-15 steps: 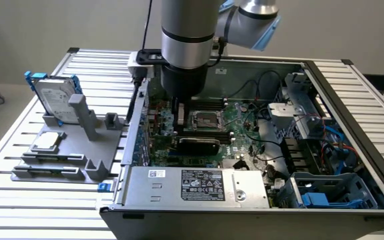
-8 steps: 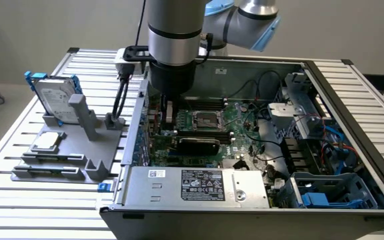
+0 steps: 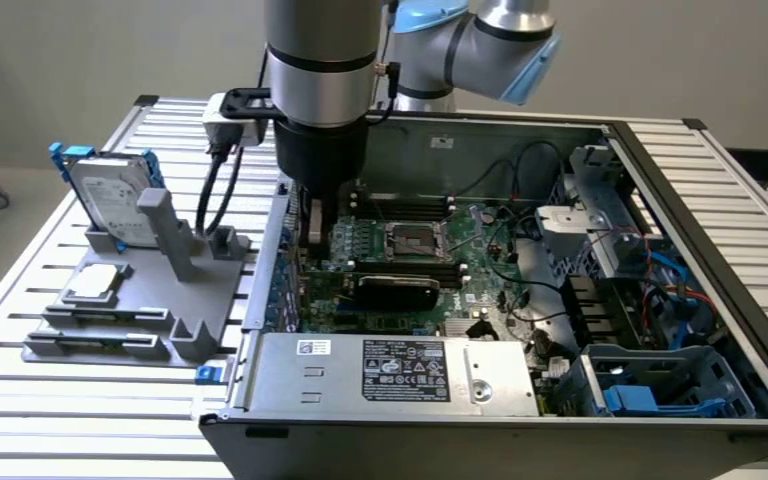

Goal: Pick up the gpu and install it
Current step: 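Press down on the gpu until it lock into place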

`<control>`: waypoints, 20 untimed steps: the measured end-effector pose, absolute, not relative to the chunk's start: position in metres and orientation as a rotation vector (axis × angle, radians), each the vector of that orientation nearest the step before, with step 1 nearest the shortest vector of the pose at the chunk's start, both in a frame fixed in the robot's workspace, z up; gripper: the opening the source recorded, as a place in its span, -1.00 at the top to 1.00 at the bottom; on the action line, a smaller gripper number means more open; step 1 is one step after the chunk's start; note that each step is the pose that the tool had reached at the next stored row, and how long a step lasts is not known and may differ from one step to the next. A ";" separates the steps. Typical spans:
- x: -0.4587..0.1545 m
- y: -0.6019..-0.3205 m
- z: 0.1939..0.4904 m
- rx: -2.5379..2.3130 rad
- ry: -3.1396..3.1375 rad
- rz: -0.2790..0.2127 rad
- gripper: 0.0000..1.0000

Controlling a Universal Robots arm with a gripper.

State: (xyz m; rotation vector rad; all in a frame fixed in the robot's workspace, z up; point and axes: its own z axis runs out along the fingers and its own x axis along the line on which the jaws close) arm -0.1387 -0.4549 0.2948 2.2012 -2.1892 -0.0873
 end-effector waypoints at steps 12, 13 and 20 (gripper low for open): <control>-0.142 -0.459 0.302 2.187 -2.175 -0.054 0.79; -0.142 -0.460 0.302 2.187 -2.175 -0.054 0.79; -0.144 -0.462 0.302 2.181 -2.174 -0.063 0.79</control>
